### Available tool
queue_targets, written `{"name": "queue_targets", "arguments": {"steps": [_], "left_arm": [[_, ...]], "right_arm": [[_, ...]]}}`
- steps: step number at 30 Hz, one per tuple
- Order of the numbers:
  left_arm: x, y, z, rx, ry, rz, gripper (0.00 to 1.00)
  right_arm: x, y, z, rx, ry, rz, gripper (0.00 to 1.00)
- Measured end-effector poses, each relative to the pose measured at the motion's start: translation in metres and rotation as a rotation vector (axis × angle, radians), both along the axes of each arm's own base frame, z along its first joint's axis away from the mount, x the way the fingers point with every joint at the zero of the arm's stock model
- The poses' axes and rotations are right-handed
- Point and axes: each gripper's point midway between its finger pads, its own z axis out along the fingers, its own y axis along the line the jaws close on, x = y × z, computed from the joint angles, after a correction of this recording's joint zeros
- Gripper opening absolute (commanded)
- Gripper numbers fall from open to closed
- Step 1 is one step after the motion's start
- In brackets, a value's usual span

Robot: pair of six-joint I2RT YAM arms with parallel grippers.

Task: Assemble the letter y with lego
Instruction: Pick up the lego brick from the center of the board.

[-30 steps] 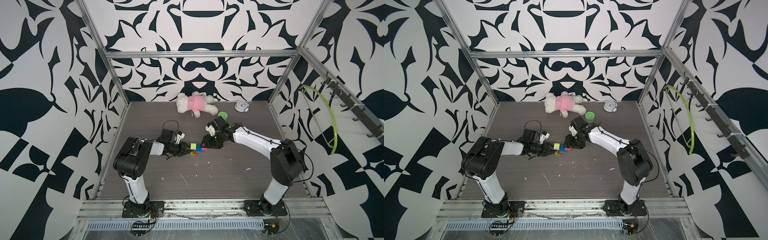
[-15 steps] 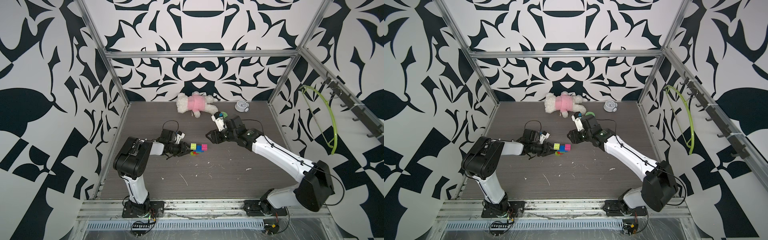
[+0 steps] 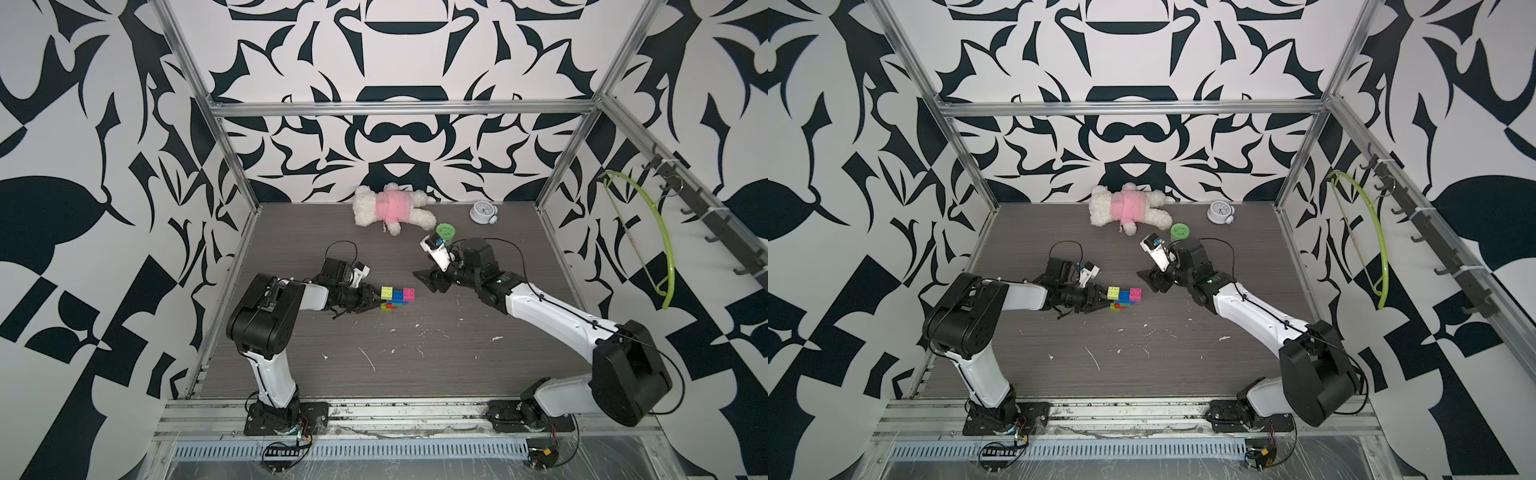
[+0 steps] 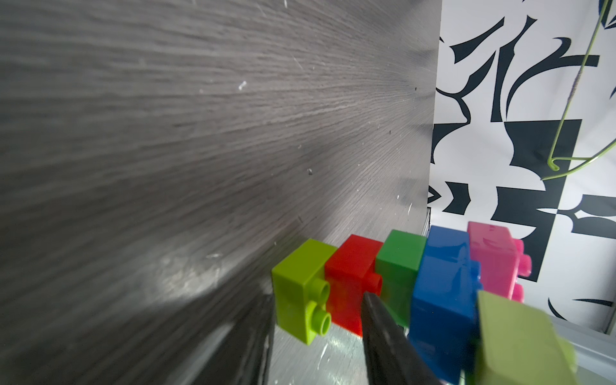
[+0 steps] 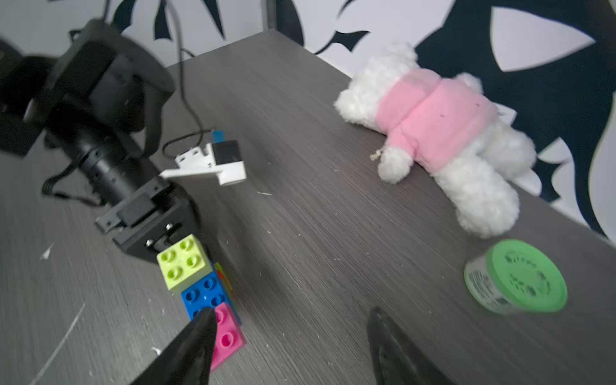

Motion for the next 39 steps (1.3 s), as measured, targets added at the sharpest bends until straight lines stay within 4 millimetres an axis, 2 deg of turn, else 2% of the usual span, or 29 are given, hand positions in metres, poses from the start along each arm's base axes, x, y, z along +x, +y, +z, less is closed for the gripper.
{"name": "queue_targets", "arguments": {"steps": [6, 15, 29, 39], "left_arm": [[0.000, 0.000, 0.000, 0.002, 0.003, 0.000, 0.46], [0.000, 0.000, 0.000, 0.002, 0.004, 0.000, 0.46], [0.000, 0.000, 0.000, 0.002, 0.005, 0.000, 0.46], [0.000, 0.000, 0.000, 0.002, 0.005, 0.001, 0.46]], "right_arm": [[-0.021, 0.018, -0.024, -0.114, -0.070, 0.217, 0.74], [-0.034, 0.040, -0.068, -0.220, -0.049, 0.357, 0.74], [-0.016, 0.055, -0.074, -0.231, -0.049, 0.374, 0.71], [-0.017, 0.061, -0.084, -0.245, -0.019, 0.408, 0.68]]}}
